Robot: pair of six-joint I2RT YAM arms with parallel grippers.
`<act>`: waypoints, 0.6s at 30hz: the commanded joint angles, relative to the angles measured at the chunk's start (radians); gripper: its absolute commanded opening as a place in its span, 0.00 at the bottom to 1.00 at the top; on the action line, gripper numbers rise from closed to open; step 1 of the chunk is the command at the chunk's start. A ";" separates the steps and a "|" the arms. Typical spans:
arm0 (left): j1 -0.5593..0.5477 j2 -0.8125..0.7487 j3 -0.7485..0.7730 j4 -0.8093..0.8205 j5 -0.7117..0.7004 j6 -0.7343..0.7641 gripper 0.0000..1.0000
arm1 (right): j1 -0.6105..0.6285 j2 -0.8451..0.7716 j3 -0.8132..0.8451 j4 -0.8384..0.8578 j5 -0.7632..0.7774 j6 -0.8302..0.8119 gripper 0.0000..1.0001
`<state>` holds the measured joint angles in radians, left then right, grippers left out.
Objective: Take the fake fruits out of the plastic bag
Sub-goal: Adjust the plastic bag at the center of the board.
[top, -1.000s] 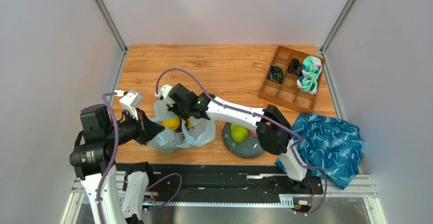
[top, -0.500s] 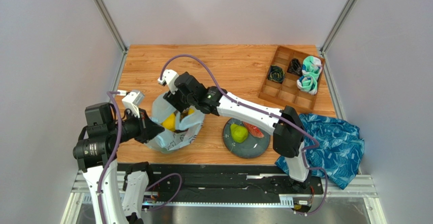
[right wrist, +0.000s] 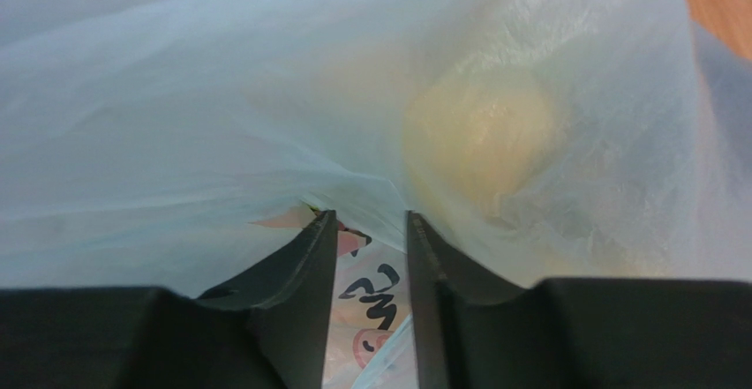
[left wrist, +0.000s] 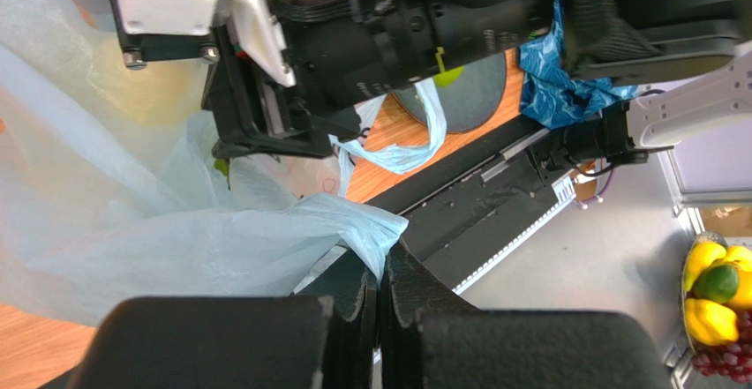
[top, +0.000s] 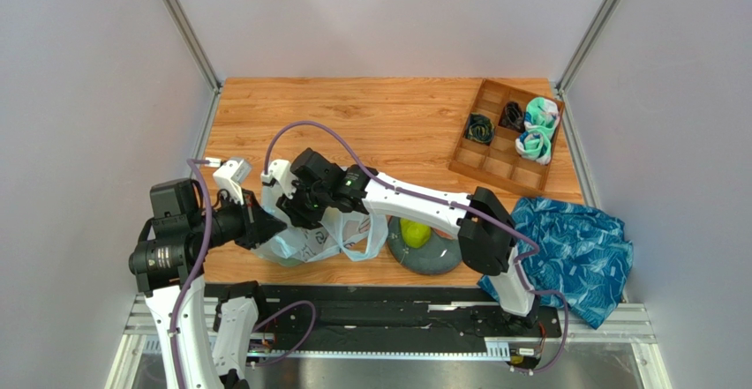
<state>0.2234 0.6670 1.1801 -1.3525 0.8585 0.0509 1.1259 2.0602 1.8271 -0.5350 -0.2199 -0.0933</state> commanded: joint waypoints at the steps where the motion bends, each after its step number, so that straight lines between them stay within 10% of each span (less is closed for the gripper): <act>1: 0.005 0.009 0.019 -0.023 0.016 0.006 0.00 | -0.008 0.000 0.040 -0.033 -0.042 0.040 0.35; 12: 0.007 0.055 0.003 0.015 -0.010 -0.033 0.00 | -0.051 -0.045 -0.037 -0.065 -0.234 0.135 0.17; 18: 0.016 0.098 0.078 0.020 0.063 -0.023 0.00 | -0.072 0.031 0.004 -0.046 -0.214 0.182 0.29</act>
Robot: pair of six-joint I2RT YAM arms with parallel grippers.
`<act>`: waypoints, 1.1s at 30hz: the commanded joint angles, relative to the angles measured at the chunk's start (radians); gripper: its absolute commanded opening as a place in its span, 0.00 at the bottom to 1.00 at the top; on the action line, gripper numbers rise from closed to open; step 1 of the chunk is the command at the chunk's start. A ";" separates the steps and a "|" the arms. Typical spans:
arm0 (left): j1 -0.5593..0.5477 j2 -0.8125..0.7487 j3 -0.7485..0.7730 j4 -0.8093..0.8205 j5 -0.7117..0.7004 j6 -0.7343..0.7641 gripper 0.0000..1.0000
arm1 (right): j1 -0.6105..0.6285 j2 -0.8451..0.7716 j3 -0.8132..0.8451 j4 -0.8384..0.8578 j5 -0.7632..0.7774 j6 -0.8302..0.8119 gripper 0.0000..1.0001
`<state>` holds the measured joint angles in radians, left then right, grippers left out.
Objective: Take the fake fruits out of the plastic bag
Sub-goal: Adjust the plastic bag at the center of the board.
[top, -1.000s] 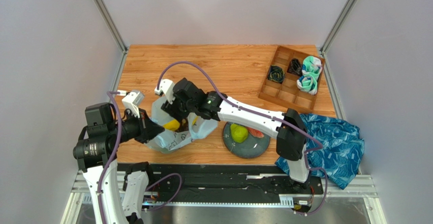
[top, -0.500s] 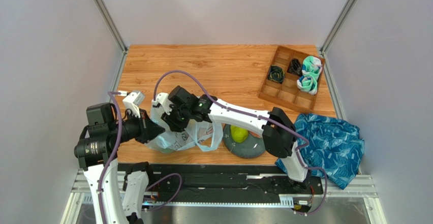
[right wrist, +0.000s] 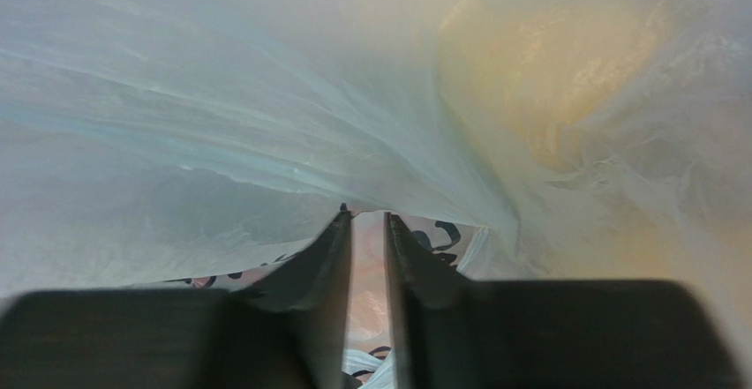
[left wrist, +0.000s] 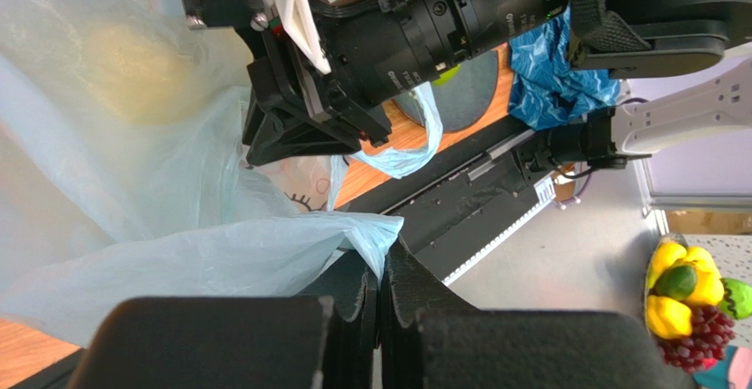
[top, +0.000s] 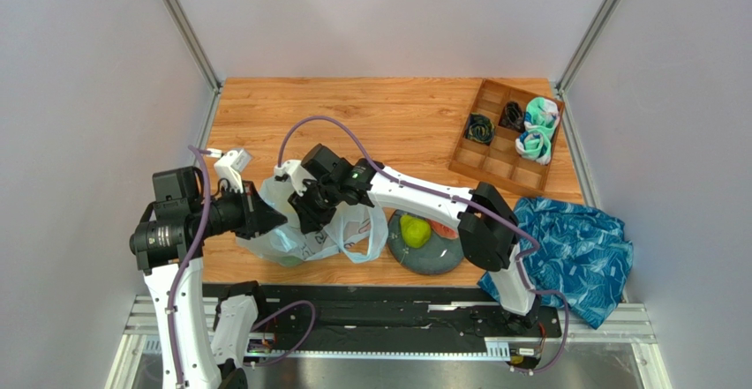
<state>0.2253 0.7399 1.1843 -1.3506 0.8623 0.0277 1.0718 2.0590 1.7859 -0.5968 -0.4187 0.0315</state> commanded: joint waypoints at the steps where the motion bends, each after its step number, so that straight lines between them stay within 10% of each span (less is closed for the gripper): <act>1: 0.017 0.030 0.086 0.004 0.066 0.005 0.00 | -0.019 0.059 0.053 0.020 0.027 0.088 0.37; 3: 0.020 0.042 0.123 -0.013 0.086 0.029 0.00 | -0.029 0.082 0.084 0.029 0.082 0.114 0.61; 11: 0.036 0.087 0.186 -0.070 0.161 0.087 0.00 | -0.062 0.159 0.202 0.054 0.150 0.202 0.96; 33: 0.043 0.113 0.090 -0.010 0.190 0.071 0.00 | -0.033 0.293 0.248 0.042 0.115 0.263 0.97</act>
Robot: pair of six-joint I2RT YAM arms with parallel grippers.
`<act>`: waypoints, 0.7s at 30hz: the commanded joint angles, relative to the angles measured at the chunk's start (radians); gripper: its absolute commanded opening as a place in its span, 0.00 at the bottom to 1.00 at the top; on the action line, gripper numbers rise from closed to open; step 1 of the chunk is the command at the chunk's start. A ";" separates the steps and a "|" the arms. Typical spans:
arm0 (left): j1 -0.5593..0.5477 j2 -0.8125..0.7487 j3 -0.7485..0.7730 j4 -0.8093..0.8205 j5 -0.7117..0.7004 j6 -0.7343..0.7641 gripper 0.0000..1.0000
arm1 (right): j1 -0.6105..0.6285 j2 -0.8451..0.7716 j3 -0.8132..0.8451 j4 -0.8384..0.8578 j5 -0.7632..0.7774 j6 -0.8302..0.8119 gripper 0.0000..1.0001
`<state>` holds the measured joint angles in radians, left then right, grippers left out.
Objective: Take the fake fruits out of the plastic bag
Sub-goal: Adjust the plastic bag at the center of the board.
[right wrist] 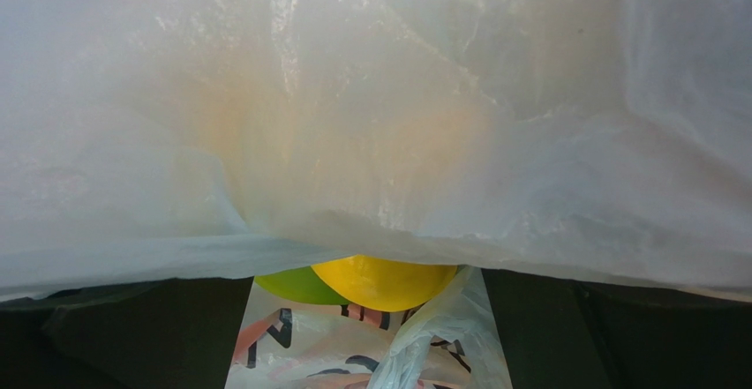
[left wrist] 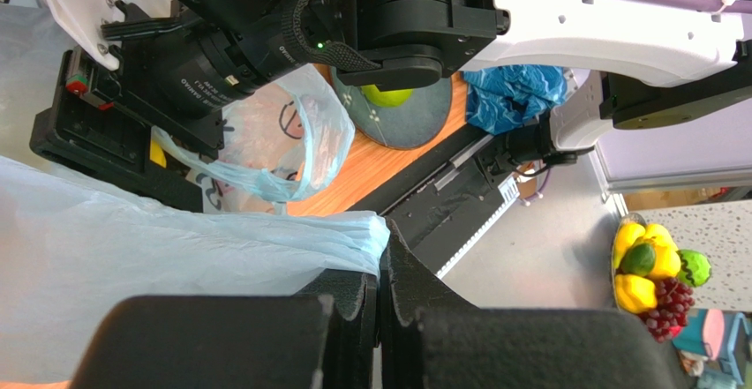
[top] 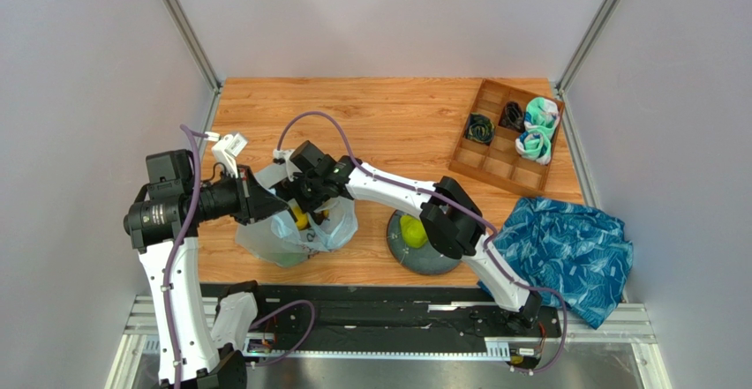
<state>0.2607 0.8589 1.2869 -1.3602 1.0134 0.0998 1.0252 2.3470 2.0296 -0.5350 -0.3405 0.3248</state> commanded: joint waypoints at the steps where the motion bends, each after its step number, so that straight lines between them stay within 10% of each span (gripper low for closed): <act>1: 0.008 -0.011 -0.024 0.006 0.040 -0.003 0.00 | 0.013 -0.002 -0.002 -0.028 0.046 -0.070 0.86; 7: 0.008 -0.037 -0.101 0.081 -0.016 -0.040 0.00 | -0.042 -0.103 -0.055 -0.080 -0.029 -0.159 0.49; 18: 0.009 -0.044 -0.152 0.258 -0.277 -0.140 0.00 | -0.215 -0.239 -0.003 -0.272 -0.472 -0.311 0.38; 21: 0.008 -0.009 -0.150 0.297 -0.285 -0.150 0.00 | -0.214 -0.265 -0.006 -0.313 -0.392 -0.320 0.40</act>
<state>0.2623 0.8242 1.1301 -1.1732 0.7925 -0.0128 0.7799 2.1448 1.9919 -0.7456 -0.6769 0.0799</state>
